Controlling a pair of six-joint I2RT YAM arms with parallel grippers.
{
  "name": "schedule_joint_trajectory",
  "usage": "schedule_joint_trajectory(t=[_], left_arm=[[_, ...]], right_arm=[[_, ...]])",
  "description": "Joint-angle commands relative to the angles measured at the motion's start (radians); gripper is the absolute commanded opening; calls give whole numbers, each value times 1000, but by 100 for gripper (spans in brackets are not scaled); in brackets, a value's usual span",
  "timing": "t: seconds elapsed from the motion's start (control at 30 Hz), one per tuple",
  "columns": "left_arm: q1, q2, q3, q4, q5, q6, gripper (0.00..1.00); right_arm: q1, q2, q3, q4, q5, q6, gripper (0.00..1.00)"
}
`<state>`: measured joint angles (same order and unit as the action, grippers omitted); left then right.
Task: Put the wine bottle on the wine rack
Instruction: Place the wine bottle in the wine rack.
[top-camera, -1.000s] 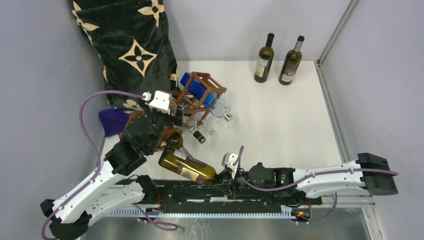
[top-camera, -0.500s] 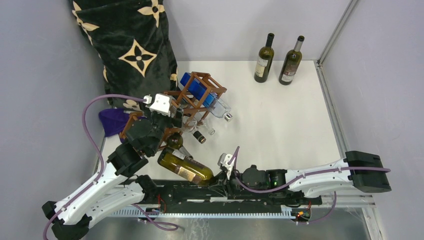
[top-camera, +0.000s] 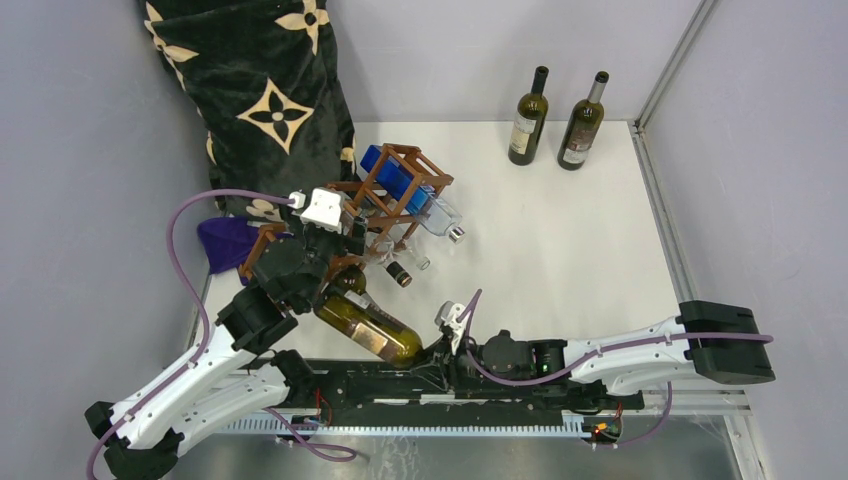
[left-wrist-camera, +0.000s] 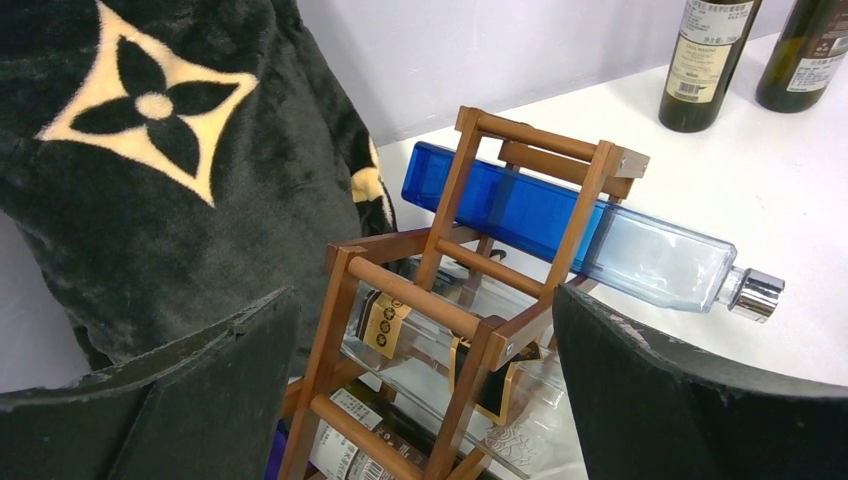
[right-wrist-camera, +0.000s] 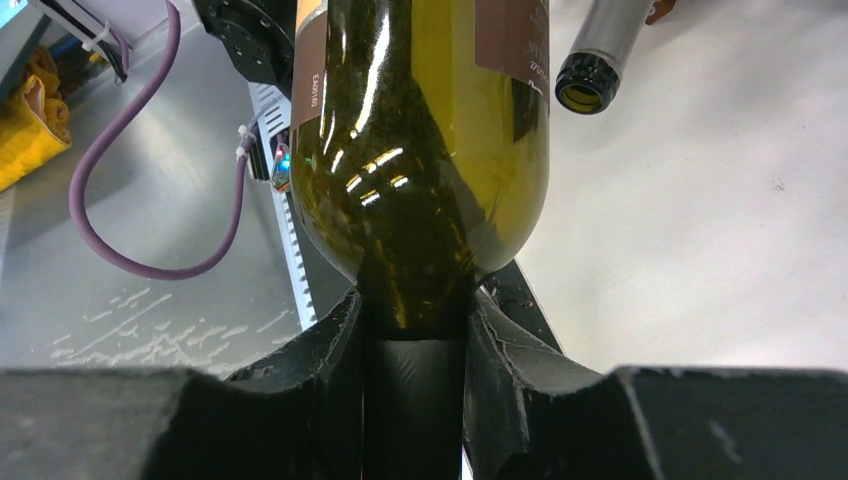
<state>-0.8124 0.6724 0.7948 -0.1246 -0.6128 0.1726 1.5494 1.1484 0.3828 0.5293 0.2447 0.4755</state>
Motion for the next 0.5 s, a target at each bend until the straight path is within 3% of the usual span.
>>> schedule_joint_trajectory(t=[0.0, 0.47], left_arm=[[9, -9, -6, 61, -30, 42, 100], [12, -24, -14, 72, -41, 46, 100]], right_arm=[[8, -11, 71, 248, 52, 21, 0], [8, 97, 128, 307, 40, 76, 0]])
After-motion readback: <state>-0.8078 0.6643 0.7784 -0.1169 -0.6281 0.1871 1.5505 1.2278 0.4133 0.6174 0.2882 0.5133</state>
